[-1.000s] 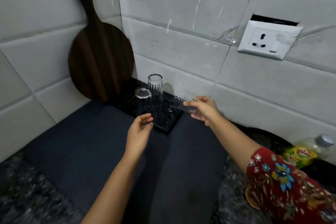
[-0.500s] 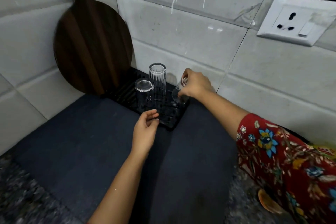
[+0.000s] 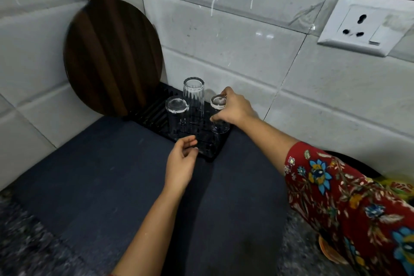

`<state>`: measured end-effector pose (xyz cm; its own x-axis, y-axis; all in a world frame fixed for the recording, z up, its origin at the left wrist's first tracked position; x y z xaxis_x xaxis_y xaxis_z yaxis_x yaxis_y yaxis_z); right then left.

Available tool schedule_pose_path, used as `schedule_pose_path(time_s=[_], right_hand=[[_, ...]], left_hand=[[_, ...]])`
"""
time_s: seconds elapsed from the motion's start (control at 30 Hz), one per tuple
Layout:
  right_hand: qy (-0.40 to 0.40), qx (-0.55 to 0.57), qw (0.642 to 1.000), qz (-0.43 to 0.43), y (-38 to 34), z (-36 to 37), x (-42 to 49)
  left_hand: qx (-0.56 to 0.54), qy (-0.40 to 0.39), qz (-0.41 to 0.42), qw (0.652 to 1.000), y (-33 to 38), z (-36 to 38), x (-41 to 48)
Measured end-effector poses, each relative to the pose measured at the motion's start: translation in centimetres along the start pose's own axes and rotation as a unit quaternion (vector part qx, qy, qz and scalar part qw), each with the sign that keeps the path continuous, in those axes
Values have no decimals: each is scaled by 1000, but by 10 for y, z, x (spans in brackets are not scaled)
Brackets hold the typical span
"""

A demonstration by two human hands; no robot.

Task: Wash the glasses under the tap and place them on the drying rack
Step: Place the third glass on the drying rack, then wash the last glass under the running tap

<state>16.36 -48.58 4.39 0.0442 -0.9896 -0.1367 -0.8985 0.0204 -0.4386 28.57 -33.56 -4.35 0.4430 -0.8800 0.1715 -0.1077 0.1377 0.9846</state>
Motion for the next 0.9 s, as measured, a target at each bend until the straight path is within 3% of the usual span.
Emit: schedule_pose_path(time_s=[0.37, 0.5, 0.57, 0.7, 0.8, 0.9], right_hand=[[-5, 19, 1000, 1, 5, 8, 2], [-22, 97, 994, 46, 26, 4, -7], [-31, 233, 968, 86, 44, -1, -22], [-58, 474, 866, 148, 84, -31, -79], [-67, 533, 829, 156, 126, -64, -129], [-22, 529, 832, 166, 177, -88, -169]], left_hand=[[-5, 4, -1, 1000, 1, 2, -1], [-8, 4, 13, 1000, 12, 6, -1], [-18, 8, 24, 1000, 21, 8, -5], [-44, -2, 52, 998, 51, 26, -22], [-63, -55, 60, 995, 76, 57, -52], [-65, -130, 55, 988, 86, 94, -89]])
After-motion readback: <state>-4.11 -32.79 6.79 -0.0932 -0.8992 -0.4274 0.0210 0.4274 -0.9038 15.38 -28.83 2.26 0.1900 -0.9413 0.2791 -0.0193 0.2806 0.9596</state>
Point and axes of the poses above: each hand's wrist, its own x-axis towards the middle knuckle, its own z-axis out of the palm, y = z × x, the point moved 8 cm from there along x, towards the middle knuckle, and after that the axes turned 15 degrees about z, right-handed, at the moved point
